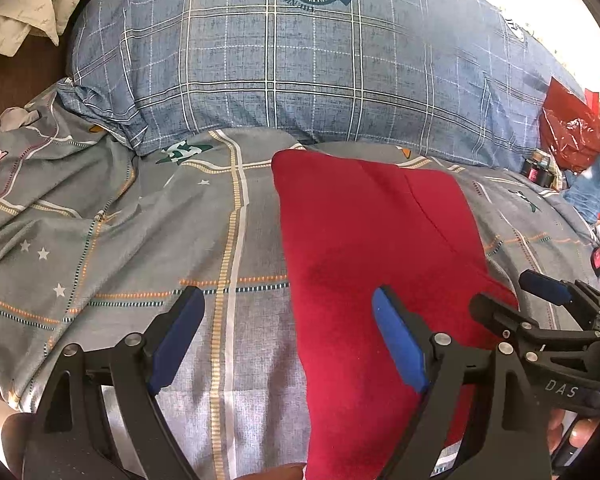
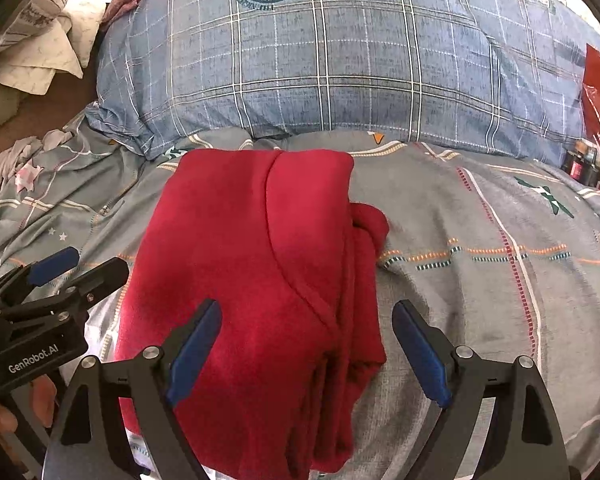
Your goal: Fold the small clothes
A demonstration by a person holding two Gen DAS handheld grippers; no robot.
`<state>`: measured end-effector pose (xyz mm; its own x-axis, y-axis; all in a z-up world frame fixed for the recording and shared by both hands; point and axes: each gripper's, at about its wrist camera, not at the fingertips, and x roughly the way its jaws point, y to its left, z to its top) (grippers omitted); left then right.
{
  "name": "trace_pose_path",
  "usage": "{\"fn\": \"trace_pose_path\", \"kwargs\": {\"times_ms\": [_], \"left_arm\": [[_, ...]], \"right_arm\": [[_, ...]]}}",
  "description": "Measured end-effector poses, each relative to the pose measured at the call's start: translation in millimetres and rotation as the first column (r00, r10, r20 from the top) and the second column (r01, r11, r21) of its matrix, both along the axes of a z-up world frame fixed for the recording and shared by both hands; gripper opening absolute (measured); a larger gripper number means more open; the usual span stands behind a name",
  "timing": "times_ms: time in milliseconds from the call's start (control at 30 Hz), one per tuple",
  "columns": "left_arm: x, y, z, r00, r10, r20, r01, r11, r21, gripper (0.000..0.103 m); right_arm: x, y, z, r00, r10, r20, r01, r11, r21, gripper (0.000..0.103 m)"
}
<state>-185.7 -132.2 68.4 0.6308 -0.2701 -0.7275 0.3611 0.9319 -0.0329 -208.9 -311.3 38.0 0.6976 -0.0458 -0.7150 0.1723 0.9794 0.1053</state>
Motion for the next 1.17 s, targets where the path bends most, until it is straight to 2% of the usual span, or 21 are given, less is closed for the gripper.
{"fn": "trace_pose_path", "kwargs": {"times_ms": [933,1067,1167], "left_arm": [[-0.3,-2.0,-4.4,1.0,-0.005,0.003,0.005,1.0,0.016,0.086],[-0.5,0.0,-3.9,1.0,-0.005,0.029,0.005,1.0,0.015,0.086],[8.2,5.7,-3.8,1.0,-0.002,0.02,0.002,1.0,0.012,0.086]], "right_arm": [[4.2,-2.5,-6.1,1.0,0.009,-0.024,-0.008,1.0,0.014,0.089],[5.5,-2.3,-6.9,1.0,0.015,-0.026,-0.015,1.0,0.012,0.089],[6.6,-8.5,-3.7,1.0,0.019,-0.012,-0.019,0.999,0.031,0.089]]}}
